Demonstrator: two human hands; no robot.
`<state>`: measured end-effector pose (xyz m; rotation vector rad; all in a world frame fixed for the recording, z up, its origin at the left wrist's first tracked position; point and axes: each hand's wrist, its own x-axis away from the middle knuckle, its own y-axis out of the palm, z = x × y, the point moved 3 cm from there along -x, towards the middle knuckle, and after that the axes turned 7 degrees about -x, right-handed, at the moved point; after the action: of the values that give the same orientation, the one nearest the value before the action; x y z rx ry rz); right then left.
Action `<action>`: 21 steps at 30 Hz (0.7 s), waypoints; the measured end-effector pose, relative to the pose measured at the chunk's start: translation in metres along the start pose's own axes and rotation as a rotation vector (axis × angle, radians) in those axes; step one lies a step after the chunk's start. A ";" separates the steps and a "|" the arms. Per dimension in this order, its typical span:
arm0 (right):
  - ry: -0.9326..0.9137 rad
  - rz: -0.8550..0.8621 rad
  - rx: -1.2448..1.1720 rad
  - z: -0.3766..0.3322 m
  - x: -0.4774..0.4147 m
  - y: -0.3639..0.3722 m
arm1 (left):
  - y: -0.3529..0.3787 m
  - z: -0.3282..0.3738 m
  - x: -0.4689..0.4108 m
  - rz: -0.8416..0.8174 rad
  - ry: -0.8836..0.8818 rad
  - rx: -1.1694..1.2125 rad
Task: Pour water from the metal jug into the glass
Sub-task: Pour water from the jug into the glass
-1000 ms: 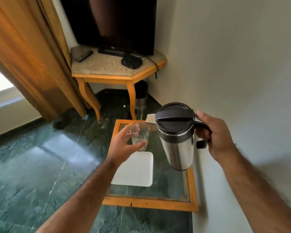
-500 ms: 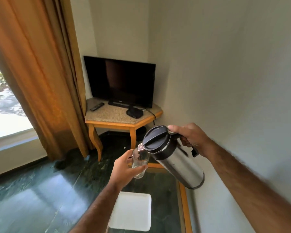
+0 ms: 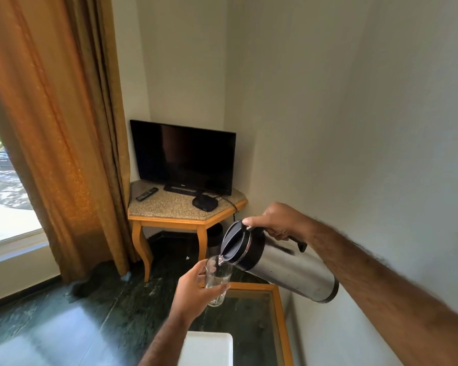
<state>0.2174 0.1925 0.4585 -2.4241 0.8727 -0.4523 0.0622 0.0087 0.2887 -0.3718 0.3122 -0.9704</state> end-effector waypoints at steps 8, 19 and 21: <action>0.067 -0.141 0.117 -0.019 -0.006 0.000 | 0.002 -0.005 -0.001 -0.014 0.002 -0.004; 0.112 -0.225 0.233 -0.033 -0.026 0.004 | 0.001 0.001 -0.002 -0.021 0.007 0.007; 0.130 -0.246 0.230 -0.036 -0.029 0.005 | 0.000 0.002 -0.002 -0.015 0.007 0.009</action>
<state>0.1768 0.1960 0.4812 -2.3142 0.5406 -0.7659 0.0616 0.0106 0.2908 -0.3627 0.3113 -0.9872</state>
